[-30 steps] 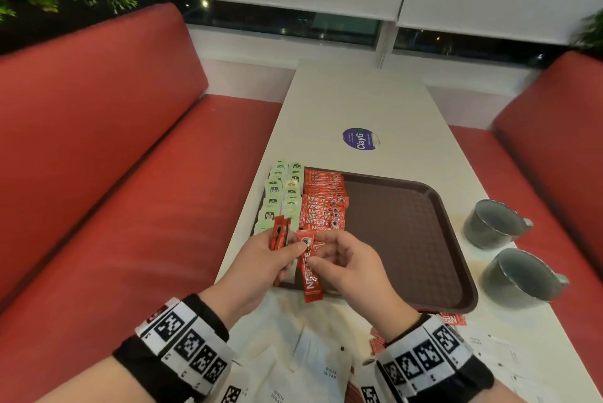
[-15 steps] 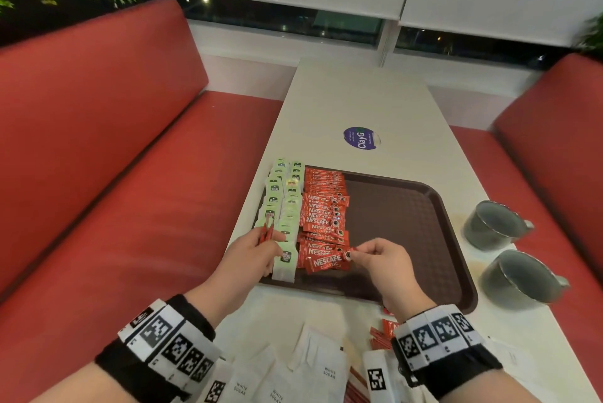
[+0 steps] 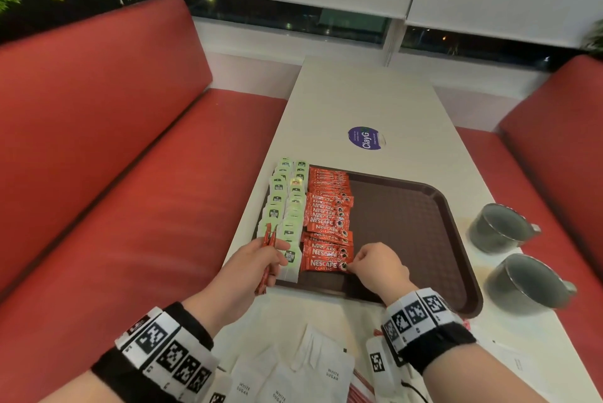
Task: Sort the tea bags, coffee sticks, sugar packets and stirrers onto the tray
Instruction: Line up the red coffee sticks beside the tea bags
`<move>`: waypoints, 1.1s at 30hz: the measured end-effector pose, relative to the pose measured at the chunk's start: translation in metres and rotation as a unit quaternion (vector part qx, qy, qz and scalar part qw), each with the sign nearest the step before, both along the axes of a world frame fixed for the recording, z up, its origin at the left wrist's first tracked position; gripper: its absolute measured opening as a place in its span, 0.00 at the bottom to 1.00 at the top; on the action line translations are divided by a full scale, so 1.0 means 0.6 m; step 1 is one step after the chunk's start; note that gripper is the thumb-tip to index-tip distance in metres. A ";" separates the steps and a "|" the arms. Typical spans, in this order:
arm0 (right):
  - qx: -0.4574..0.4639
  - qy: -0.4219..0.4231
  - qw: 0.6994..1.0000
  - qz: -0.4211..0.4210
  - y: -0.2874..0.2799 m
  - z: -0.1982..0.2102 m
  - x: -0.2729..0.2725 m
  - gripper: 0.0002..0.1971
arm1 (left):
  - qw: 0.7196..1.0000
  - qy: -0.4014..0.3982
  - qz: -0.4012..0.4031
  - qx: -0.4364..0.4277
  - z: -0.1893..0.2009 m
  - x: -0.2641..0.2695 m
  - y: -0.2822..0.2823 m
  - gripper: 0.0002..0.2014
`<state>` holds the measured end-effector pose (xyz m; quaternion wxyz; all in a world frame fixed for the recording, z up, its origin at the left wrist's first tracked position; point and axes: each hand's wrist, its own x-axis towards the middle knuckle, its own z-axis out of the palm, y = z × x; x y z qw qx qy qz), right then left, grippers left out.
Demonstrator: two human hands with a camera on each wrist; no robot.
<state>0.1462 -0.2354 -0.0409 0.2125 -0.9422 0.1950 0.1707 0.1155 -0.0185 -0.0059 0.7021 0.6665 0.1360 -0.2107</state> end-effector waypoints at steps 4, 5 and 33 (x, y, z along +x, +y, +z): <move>-0.008 0.023 1.000 0.002 -0.002 -0.002 0.005 0.07 | 0.990 0.039 -0.008 -0.137 0.010 -0.001 -0.001 0.13; -0.006 0.026 1.000 0.003 -0.003 -0.002 0.005 0.07 | 0.987 0.042 -0.014 -0.157 0.014 0.000 0.000 0.13; 0.275 -0.171 0.935 0.146 -0.004 0.056 -0.063 0.13 | 0.959 -0.189 -0.144 0.154 -0.008 0.005 -0.038 0.07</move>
